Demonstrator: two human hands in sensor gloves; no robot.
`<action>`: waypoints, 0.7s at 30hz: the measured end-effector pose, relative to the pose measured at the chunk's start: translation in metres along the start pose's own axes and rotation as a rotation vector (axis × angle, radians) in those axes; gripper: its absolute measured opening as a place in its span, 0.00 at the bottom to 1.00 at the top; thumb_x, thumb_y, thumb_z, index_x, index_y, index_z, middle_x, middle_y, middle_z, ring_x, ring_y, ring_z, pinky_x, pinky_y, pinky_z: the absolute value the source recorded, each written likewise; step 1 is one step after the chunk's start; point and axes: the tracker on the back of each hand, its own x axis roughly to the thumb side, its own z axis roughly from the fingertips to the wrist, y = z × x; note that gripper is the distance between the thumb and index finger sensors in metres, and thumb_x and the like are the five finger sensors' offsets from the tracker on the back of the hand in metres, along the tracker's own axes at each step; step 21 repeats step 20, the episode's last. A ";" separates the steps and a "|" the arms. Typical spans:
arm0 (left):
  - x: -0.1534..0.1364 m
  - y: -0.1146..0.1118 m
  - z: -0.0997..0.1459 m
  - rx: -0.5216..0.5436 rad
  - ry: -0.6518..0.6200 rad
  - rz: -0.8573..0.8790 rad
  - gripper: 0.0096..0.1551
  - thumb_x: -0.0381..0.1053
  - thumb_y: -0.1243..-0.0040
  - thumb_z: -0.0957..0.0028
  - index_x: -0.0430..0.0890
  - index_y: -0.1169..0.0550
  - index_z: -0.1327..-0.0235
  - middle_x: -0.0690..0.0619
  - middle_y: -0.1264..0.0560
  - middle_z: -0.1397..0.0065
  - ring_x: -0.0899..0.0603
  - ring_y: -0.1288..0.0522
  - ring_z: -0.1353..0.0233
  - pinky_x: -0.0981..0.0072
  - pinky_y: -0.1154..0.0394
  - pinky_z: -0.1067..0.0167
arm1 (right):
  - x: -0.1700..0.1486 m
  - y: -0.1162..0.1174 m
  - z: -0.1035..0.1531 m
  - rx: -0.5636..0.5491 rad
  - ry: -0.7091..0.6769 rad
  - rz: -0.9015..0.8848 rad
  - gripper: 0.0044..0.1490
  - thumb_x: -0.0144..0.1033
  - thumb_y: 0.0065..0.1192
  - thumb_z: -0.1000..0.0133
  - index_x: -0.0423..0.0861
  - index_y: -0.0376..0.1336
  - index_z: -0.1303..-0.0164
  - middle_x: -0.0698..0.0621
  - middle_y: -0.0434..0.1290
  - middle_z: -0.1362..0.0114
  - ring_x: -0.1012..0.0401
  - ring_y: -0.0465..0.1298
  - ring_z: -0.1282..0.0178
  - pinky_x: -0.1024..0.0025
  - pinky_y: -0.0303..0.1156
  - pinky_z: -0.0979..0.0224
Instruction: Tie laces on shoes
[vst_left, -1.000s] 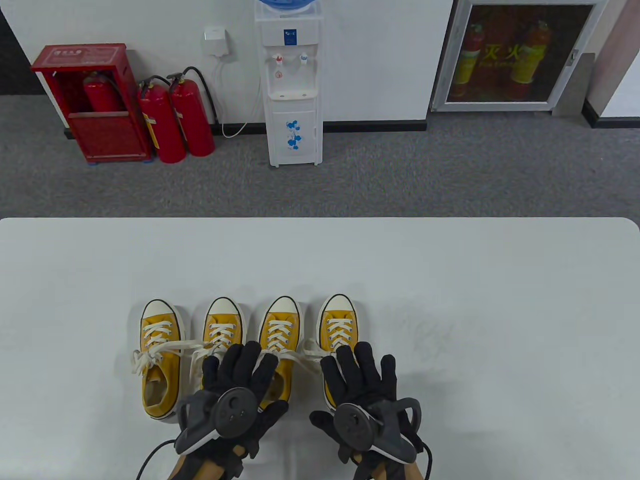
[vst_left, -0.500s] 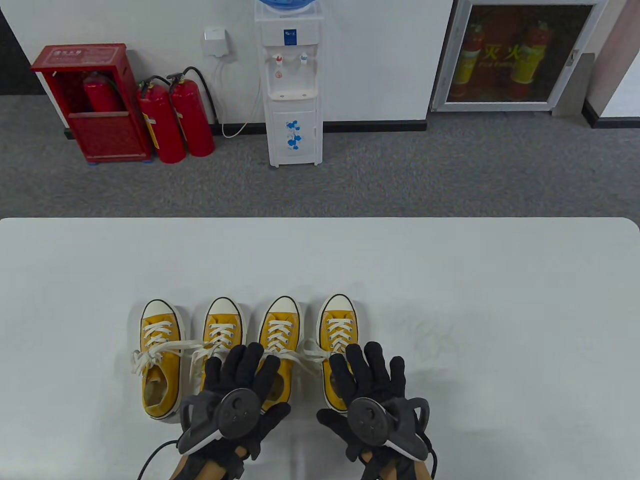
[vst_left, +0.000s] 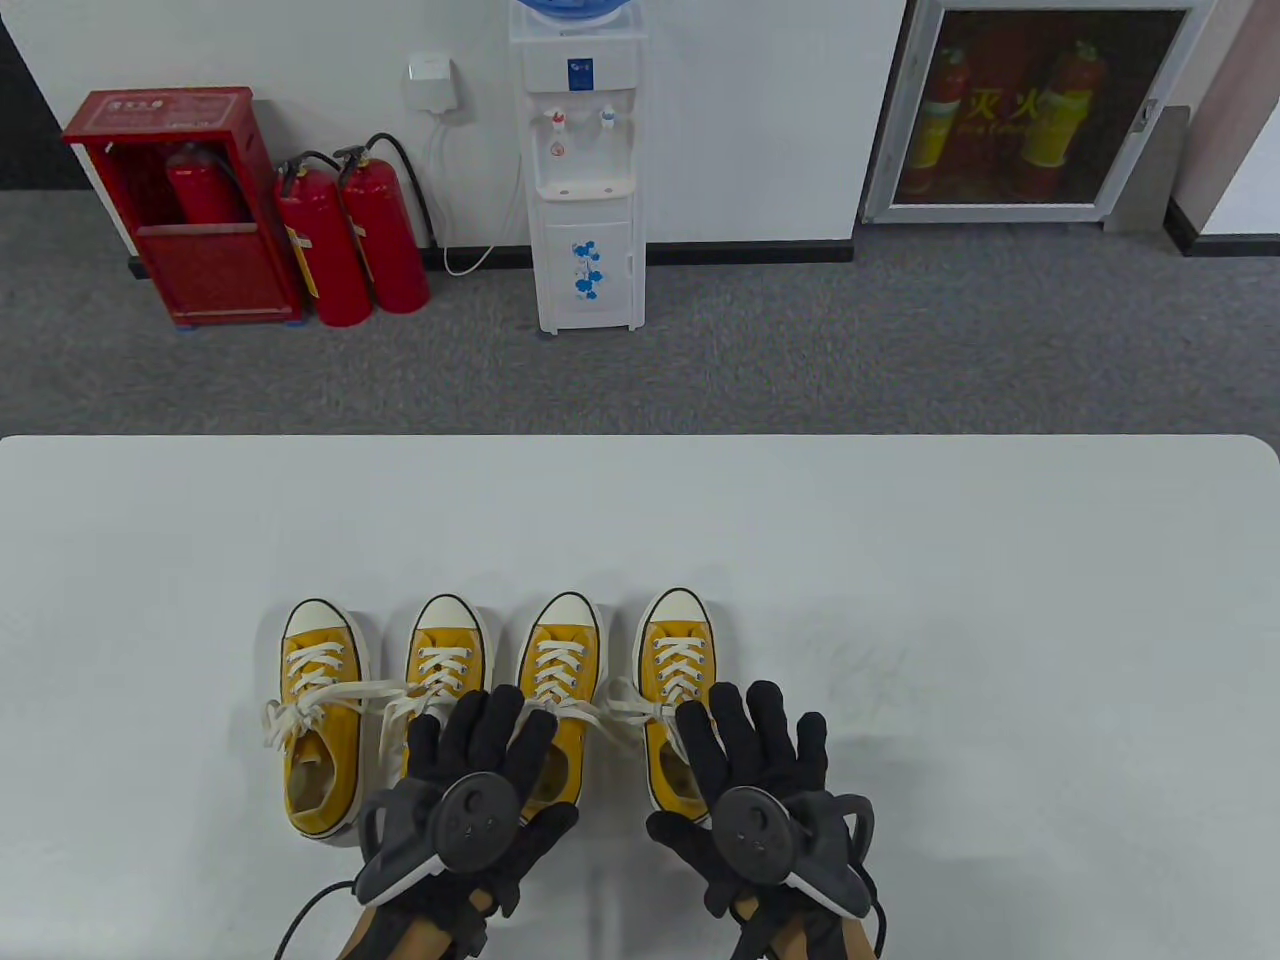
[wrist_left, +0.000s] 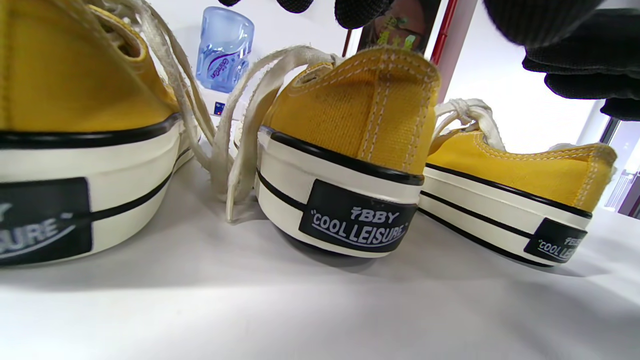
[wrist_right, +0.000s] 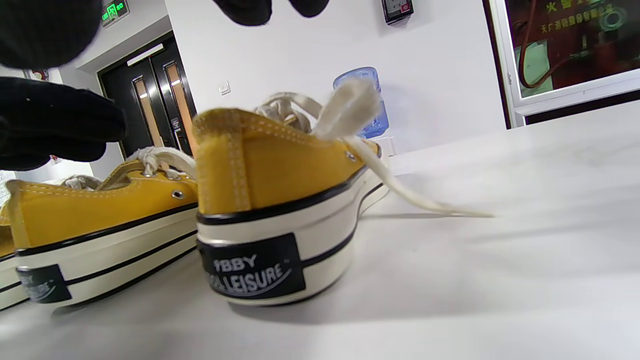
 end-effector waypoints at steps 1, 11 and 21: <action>0.000 0.000 0.000 -0.004 0.002 0.003 0.52 0.75 0.50 0.50 0.55 0.47 0.14 0.45 0.58 0.08 0.27 0.58 0.11 0.17 0.64 0.28 | 0.000 0.000 0.000 0.000 -0.001 -0.001 0.63 0.76 0.53 0.58 0.57 0.40 0.16 0.53 0.34 0.12 0.41 0.35 0.11 0.27 0.31 0.23; -0.001 -0.001 0.000 -0.018 0.015 0.004 0.52 0.75 0.50 0.50 0.55 0.47 0.14 0.42 0.58 0.09 0.26 0.58 0.11 0.17 0.64 0.28 | 0.000 0.000 0.000 0.021 0.005 -0.011 0.63 0.75 0.54 0.57 0.55 0.41 0.16 0.52 0.36 0.12 0.41 0.36 0.11 0.26 0.31 0.24; -0.004 0.000 -0.001 -0.025 0.028 0.014 0.52 0.75 0.50 0.50 0.55 0.47 0.14 0.42 0.58 0.09 0.26 0.58 0.11 0.17 0.64 0.28 | 0.000 0.001 0.000 0.019 0.008 -0.014 0.62 0.75 0.54 0.57 0.55 0.42 0.16 0.52 0.36 0.12 0.41 0.37 0.11 0.26 0.31 0.24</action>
